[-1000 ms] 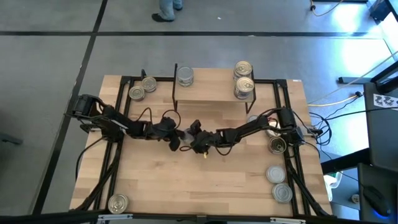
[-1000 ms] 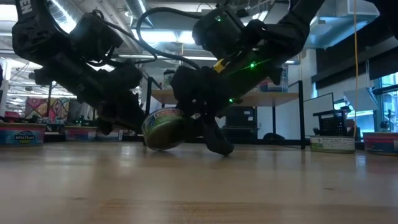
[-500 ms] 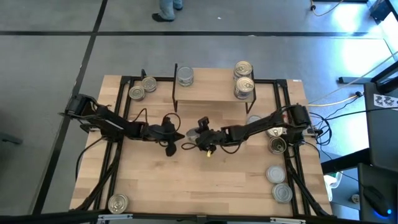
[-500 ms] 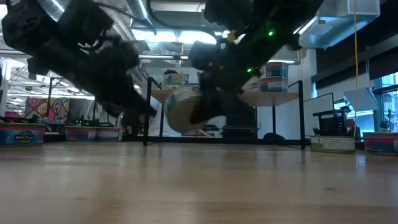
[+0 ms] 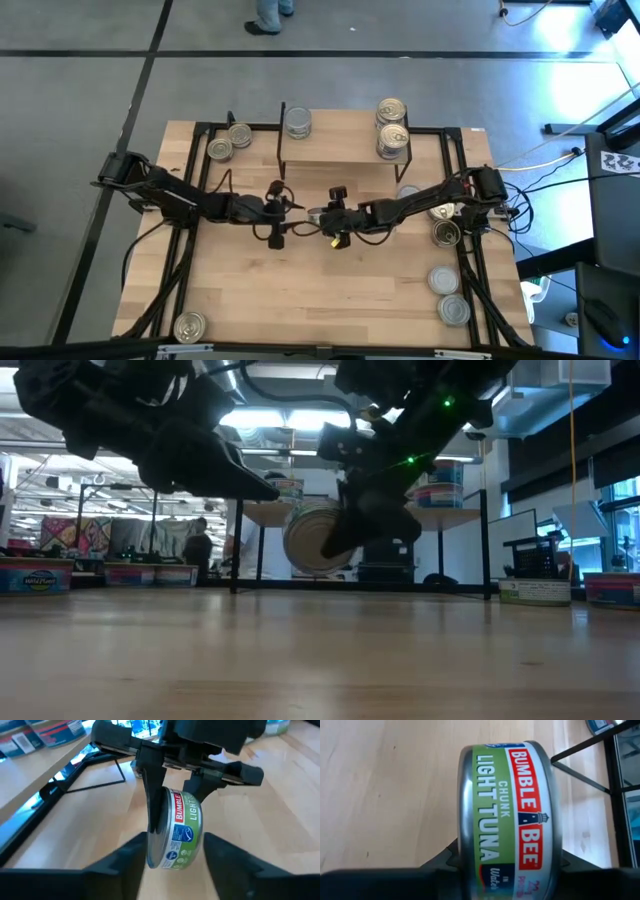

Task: Stack canned seafood by type on shelf
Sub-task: Put the green white tuna can on the shelf

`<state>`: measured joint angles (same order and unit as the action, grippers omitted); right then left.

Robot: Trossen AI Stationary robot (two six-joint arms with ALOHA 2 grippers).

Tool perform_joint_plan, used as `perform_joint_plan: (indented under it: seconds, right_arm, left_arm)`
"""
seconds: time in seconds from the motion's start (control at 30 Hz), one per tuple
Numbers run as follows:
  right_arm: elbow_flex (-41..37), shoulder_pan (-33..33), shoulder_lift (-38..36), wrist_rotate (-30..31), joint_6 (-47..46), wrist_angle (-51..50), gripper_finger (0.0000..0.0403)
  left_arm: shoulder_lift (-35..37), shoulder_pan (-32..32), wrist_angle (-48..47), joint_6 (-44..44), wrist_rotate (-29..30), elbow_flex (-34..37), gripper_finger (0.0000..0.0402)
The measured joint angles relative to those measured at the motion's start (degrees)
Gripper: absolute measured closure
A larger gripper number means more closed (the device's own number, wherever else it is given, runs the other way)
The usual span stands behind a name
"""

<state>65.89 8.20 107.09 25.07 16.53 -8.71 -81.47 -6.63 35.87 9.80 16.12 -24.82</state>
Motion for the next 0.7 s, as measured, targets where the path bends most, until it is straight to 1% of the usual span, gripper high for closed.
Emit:
perform_joint_plan:
  seconds: [0.1, 0.17, 0.23, 0.33, 0.43, 0.53, 0.63, 0.7]
  right_arm:
    - [0.0, 0.0, 0.0, -0.2, -0.5, 1.7, 0.0271]
    - [0.0, 0.0, 0.0, -0.2, -0.9, 2.9, 0.0271]
    - [0.0, 0.0, 0.0, -0.2, -1.2, 4.6, 0.0271]
    - [0.0, 0.0, 0.0, -0.2, -1.3, 8.0, 0.0271]
    - [0.1, 0.0, 0.0, -0.3, -2.1, 10.8, 0.0271]
    - [0.1, 0.0, 0.0, -0.6, -2.8, 12.6, 0.0271]
    - [0.1, 0.0, 0.0, -1.7, -3.0, 13.3, 0.0271]
    - [0.1, 0.0, 0.0, -2.2, -3.6, 13.2, 0.0271]
  left_arm:
    - [0.0, 0.0, -0.8, 1.5, 0.0, -0.2, 0.0156]
    - [0.0, 0.0, -0.9, 1.2, 0.0, -0.2, 0.0135]
    - [-0.1, 0.0, -0.9, 0.8, 0.0, -0.2, 0.0123]
    - [-0.1, -0.4, -0.9, 1.0, -0.8, -0.2, 0.0117]
    - [-0.1, -0.8, -0.5, 2.6, -1.6, -0.2, 0.0121]
    - [-0.1, -0.9, -0.5, 2.7, -1.6, -0.2, 0.0135]
    - [-0.1, -0.8, 0.0, 2.6, -1.6, -0.2, 0.0167]
    - [-0.1, -0.8, 0.4, 2.7, -1.6, -0.2, 0.0198]
